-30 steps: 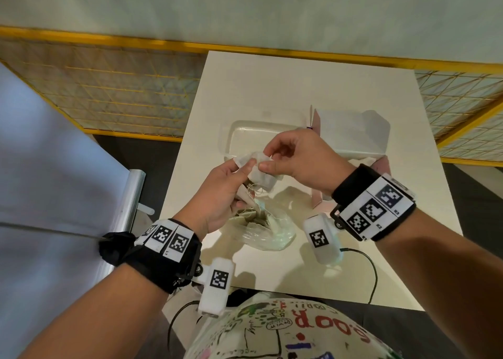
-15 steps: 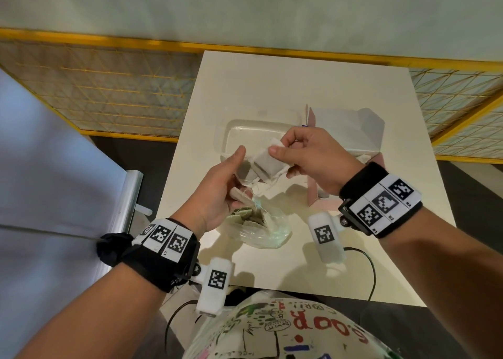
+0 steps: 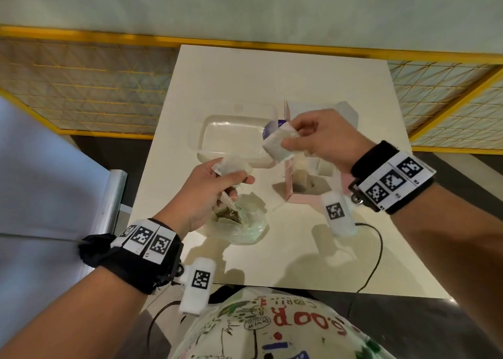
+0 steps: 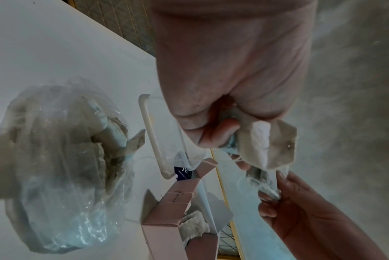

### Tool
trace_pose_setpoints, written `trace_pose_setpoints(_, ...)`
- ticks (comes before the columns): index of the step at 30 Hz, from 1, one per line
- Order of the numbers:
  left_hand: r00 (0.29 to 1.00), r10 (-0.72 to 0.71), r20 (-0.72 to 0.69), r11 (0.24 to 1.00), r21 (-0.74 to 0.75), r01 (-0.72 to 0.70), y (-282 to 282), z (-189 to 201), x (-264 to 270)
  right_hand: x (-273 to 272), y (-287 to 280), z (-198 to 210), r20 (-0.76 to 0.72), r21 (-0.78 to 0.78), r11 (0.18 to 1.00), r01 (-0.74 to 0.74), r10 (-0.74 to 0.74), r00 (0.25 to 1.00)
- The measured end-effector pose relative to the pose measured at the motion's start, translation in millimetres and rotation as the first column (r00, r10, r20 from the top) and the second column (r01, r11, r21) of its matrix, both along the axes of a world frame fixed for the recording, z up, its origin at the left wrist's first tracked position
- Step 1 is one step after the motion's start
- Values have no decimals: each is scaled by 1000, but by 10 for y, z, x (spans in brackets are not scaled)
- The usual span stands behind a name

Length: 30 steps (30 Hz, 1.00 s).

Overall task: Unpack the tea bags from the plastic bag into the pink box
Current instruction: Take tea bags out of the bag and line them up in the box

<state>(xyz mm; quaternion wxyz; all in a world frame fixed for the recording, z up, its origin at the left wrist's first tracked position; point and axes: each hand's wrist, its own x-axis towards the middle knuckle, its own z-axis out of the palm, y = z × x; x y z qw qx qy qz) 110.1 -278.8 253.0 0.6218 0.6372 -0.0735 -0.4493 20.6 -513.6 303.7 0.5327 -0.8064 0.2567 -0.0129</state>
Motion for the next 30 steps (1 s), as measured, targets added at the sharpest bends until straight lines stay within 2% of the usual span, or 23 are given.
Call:
trace_pose_setpoints(3,999,30,-34,999,27,-29,15,-36,-17,-94,-520,-64,-75,-273,962,-30,10,997)
trace_pose_setpoints(5,999,37,-32,999,41,-36,45,-65,-26,-171,-809,-172,-219,-470,873,-132,30,975)
trace_pose_setpoints(7,998,47,-35,997,58,-45,50,-122,-54,-260,-1021,-346,-395,-556,786,-271,38,918)
trace_pose_setpoints(10,998,55,-41,995,90,-51,29,-201,-113,-361,-1140,-696,-590,-520,742,-422,46,806)
trace_pose_setpoints(15,998,59,-38,990,129,-54,-14,-279,-207,-309,-1025,-1078,-689,-451,724,-522,89,719)
trace_pose_setpoints(19,996,74,-50,988,138,-67,-24,-317,-240,-218,-949,-1154,-806,-438,596,-673,72,588)
trace_pose_setpoints(22,994,93,-52,986,142,-84,-34,-343,-266,-179,-969,-1111,-806,-473,559,-681,36,590)
trace_pose_setpoints(27,992,115,-50,982,157,-106,-68,-367,-313,-96,-917,-1122,-769,-566,468,-679,-1,640)
trace_pose_setpoints(30,989,140,-50,978,160,-131,-87,-366,-333,-108,-778,-1136,-720,-644,352,-679,19,693)
